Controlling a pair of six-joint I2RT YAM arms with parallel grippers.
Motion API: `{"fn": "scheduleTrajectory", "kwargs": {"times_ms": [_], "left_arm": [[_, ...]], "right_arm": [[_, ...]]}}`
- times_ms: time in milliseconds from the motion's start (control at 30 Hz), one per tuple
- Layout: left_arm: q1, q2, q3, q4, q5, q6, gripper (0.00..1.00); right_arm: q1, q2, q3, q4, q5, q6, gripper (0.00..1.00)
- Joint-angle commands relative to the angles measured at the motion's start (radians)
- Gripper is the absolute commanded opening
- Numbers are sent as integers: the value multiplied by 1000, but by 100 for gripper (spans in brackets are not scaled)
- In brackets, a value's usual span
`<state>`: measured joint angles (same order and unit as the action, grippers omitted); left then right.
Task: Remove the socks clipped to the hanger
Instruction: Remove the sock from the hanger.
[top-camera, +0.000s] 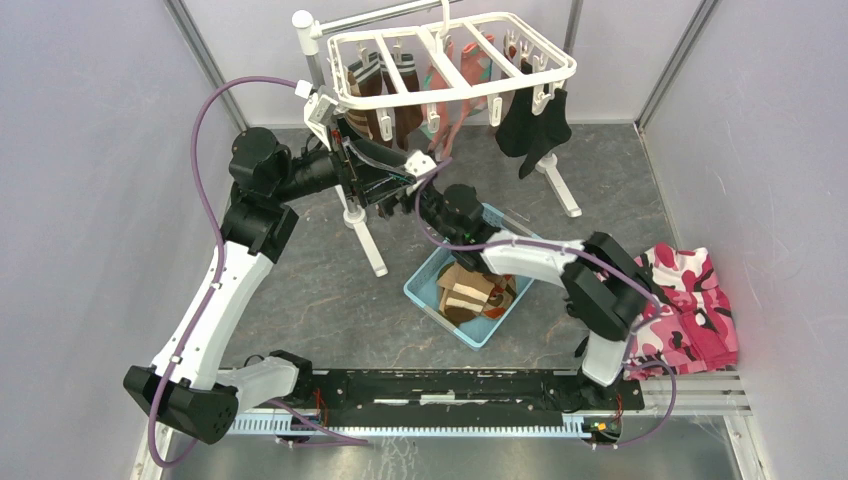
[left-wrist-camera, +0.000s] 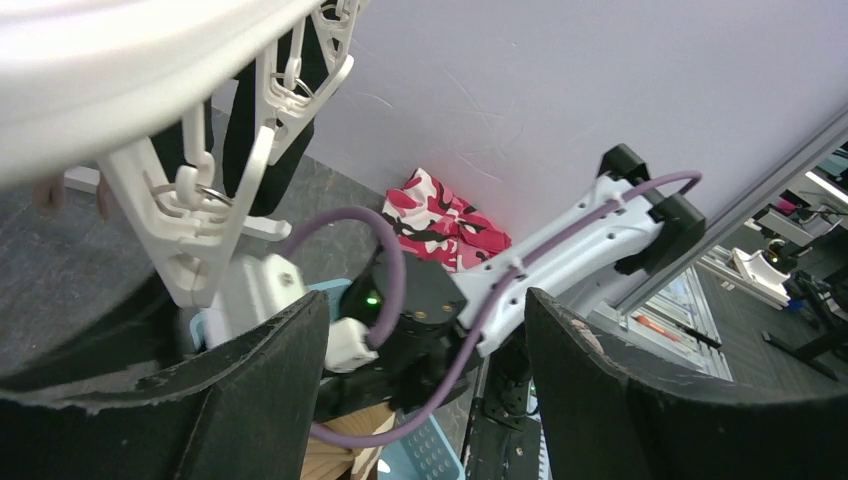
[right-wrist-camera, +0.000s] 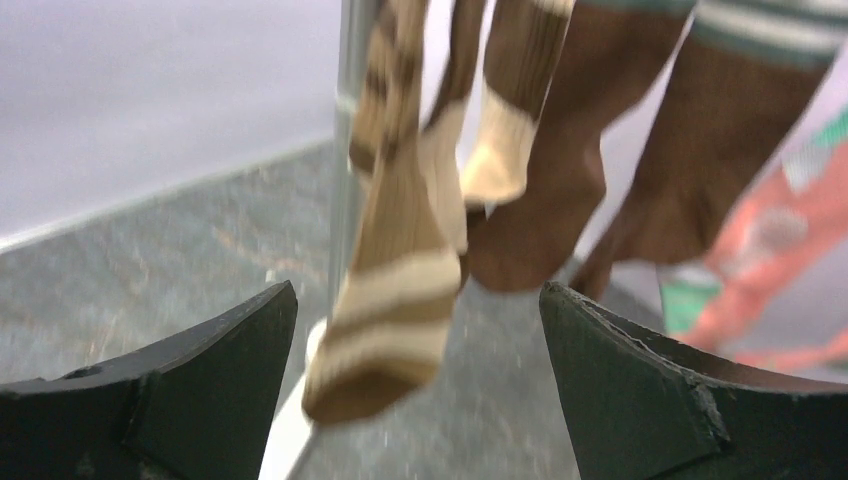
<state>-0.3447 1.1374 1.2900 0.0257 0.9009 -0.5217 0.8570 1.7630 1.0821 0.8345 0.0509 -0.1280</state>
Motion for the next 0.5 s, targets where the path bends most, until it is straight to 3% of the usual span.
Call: {"fn": "scheduleTrajectory", "kwargs": {"times_ms": [0,167,233,300,467], "left_arm": [[-4,-41,22,-33,25,65,77],[-4,-66,40,-69,28,72,77],[-4,-74,40,-76,27,69,77],[-5,-80,35,-83,27,68,77],[-3,-104,26,-164,5,119,84]], "right_arm": [[-28,152,234,183,-37,-15,98],[-73,314,448,152,-105,58,93],[-92,351,494,163,-178,101,79],[-106,363,503,206,-246,126,52],[-120,289,414,253,-346,232,8]]}}
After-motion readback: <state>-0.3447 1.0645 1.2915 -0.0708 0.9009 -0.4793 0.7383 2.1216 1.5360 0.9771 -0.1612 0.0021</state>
